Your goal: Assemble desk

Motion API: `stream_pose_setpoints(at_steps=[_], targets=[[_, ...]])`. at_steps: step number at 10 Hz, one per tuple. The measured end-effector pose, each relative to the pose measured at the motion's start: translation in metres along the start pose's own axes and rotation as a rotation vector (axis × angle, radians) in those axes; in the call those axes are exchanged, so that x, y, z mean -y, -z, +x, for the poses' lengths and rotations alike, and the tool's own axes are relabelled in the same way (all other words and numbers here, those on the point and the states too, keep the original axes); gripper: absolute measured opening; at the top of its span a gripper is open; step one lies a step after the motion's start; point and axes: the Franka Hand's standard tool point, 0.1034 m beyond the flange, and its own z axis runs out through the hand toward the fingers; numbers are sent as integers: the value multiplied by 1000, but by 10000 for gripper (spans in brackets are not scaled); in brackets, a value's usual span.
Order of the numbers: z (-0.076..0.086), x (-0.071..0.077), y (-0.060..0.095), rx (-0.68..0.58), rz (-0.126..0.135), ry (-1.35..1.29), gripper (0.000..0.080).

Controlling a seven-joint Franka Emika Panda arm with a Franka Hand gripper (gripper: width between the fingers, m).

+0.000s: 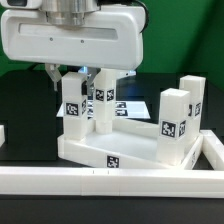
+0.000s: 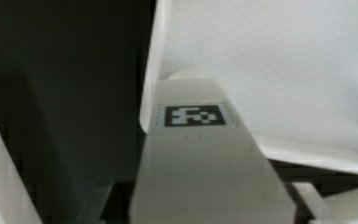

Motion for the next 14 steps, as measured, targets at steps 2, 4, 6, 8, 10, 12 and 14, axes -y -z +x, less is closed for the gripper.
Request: stream_pose_setpoints(at_steps=[2,4,6,8,10,12,14], targets=[[0,0,0,-5,0,-109,290],[0,-1,0,-4,0,-177,291],[-1,-1,0,-3,0,-298,290],[0,-1,1,-4,0,-411,291],[-1,0,0,-44,29,-670,291],[-1,2,0,-66,52,-808,291],[-1,3,-1,-59,67,-969,291]])
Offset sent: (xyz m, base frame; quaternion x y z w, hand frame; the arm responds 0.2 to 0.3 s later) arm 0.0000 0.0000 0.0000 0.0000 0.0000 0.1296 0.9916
